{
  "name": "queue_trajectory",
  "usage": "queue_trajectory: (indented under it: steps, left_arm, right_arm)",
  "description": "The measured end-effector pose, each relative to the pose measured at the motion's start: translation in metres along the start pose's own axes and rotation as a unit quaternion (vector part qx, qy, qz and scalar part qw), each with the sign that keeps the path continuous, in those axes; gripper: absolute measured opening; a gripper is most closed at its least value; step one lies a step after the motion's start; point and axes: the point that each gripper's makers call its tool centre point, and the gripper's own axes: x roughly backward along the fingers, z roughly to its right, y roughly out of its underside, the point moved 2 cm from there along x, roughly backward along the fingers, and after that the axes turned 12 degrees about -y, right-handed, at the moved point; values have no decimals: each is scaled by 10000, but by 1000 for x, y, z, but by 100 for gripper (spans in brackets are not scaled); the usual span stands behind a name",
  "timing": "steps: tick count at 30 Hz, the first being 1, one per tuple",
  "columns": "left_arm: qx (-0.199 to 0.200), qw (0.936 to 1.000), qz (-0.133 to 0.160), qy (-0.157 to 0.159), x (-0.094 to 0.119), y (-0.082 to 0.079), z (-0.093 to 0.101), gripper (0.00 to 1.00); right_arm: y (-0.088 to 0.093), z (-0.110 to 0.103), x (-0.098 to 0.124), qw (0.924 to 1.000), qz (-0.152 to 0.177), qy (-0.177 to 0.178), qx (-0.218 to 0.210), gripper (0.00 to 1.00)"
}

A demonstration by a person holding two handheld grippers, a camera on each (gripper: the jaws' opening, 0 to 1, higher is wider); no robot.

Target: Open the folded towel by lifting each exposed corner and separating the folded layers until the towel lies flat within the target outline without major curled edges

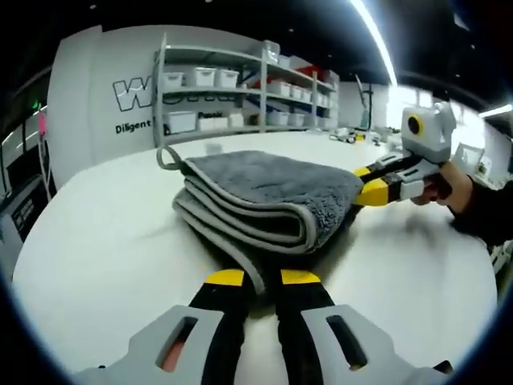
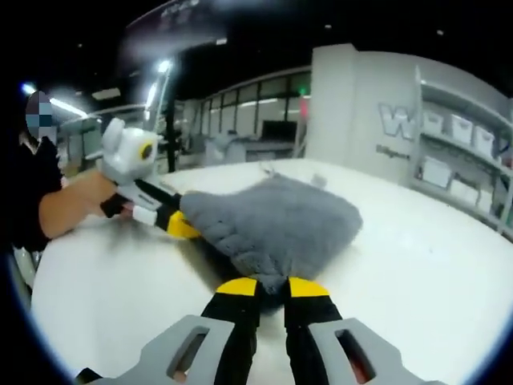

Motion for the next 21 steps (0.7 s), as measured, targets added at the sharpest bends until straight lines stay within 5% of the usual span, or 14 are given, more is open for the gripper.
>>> queue_trajectory:
  steps: [21]
  left_arm:
    - [-46, 9993, -168, 331, 17, 6, 29, 8]
  right_arm:
    - [14, -17, 25, 9998, -153, 80, -64, 6]
